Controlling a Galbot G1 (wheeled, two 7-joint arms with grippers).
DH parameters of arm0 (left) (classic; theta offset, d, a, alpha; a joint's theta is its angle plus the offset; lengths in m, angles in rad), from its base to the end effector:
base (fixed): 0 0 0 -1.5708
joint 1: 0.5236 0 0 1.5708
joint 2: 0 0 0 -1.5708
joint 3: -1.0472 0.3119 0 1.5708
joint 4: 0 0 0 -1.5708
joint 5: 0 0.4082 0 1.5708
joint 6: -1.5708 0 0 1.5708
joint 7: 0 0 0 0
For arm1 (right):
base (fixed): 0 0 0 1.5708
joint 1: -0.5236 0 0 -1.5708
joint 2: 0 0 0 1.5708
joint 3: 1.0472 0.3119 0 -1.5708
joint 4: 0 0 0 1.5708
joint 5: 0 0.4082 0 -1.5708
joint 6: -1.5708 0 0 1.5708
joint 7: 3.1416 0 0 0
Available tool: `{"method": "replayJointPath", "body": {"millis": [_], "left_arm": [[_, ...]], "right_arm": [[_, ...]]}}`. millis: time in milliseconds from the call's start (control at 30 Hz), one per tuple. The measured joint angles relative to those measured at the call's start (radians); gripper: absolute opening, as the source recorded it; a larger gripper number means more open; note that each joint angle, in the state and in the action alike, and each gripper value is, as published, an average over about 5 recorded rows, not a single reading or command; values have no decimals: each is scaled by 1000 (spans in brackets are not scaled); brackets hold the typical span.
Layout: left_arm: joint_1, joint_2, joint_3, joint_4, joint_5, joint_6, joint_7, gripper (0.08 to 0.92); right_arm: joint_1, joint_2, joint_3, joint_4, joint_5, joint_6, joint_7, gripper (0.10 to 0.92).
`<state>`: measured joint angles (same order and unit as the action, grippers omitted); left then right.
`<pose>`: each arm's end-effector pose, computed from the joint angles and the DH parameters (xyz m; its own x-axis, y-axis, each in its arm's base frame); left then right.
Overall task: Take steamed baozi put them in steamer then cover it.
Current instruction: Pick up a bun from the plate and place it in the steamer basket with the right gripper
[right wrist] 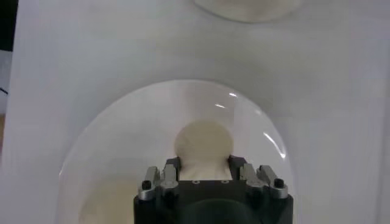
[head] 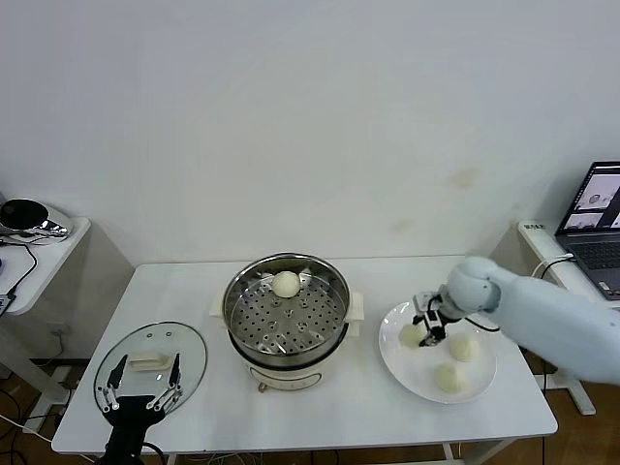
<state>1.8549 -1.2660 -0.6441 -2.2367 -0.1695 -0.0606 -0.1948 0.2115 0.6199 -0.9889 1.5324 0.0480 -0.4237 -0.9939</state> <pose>0.1874 0.0547 -0.2617 -0.9947 -0.0890 0.0511 -0.0810 0.9866 0.1415 0.5038 -0.0301 -0.1376 -0.2779 -0.1478 0.9492 -0.9517 -0.0916 -0.2929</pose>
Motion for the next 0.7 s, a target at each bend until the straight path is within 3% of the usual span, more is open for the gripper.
{"method": "replayJointPath", "body": {"millis": [333, 700], "left_arm": [[-15, 14, 14, 6, -2, 1, 0, 823], [-26, 24, -1, 12, -13, 2, 0, 823]], "right_arm": [[339, 44, -168, 98, 246, -89, 41, 525], [469, 303, -242, 64, 507, -209, 157, 535]]}}
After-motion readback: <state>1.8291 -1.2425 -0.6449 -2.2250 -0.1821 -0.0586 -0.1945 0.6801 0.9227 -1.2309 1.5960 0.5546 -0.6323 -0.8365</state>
